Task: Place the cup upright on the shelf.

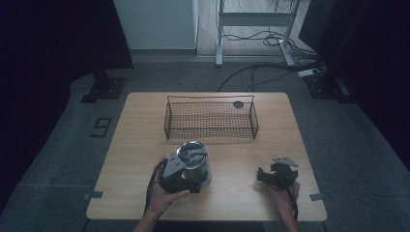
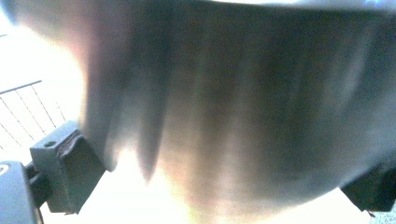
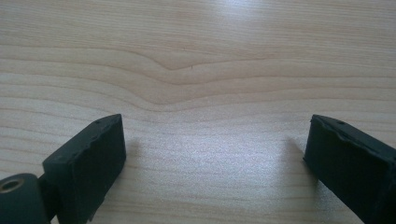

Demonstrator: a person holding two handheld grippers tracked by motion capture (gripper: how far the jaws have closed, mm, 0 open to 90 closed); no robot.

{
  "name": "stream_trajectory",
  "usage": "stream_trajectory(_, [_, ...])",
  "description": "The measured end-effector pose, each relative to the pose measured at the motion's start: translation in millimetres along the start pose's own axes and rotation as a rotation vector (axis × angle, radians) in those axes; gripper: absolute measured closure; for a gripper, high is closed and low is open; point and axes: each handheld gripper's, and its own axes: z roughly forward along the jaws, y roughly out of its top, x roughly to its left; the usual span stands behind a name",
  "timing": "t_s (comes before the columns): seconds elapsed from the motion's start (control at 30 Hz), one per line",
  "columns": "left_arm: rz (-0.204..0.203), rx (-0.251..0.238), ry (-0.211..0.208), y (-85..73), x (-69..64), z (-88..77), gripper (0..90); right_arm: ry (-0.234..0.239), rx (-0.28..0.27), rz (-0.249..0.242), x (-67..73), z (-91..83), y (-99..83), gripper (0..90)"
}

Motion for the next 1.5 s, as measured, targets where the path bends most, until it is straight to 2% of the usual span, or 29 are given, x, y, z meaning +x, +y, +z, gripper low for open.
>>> stream_trajectory(0.37, [-0.022, 0.001, 0.004, 8.5, 8.8, 2.5, 4.1, 0.0, 0.0, 0.0, 0.0, 0.0, 0.0, 5.0])
stream_trajectory(0.93, [0.0, -0.008, 0.037, 36.0, 11.2, 2.4, 4.1, 0.0, 0.0, 0.001, 0.1, 0.0, 0.0, 5.0])
stream_trajectory(1.17, [0.011, -0.007, 0.041, 42.5, 10.8, 3.0, 4.1, 0.0, 0.002, 0.001, 0.0, -0.1, 0.1, 5.0])
stream_trajectory(1.5, [-0.005, -0.02, 0.032, 50.5, 13.2, 3.1, 4.1, 0.001, 0.001, 0.0, -0.1, 0.0, 0.1, 5.0])
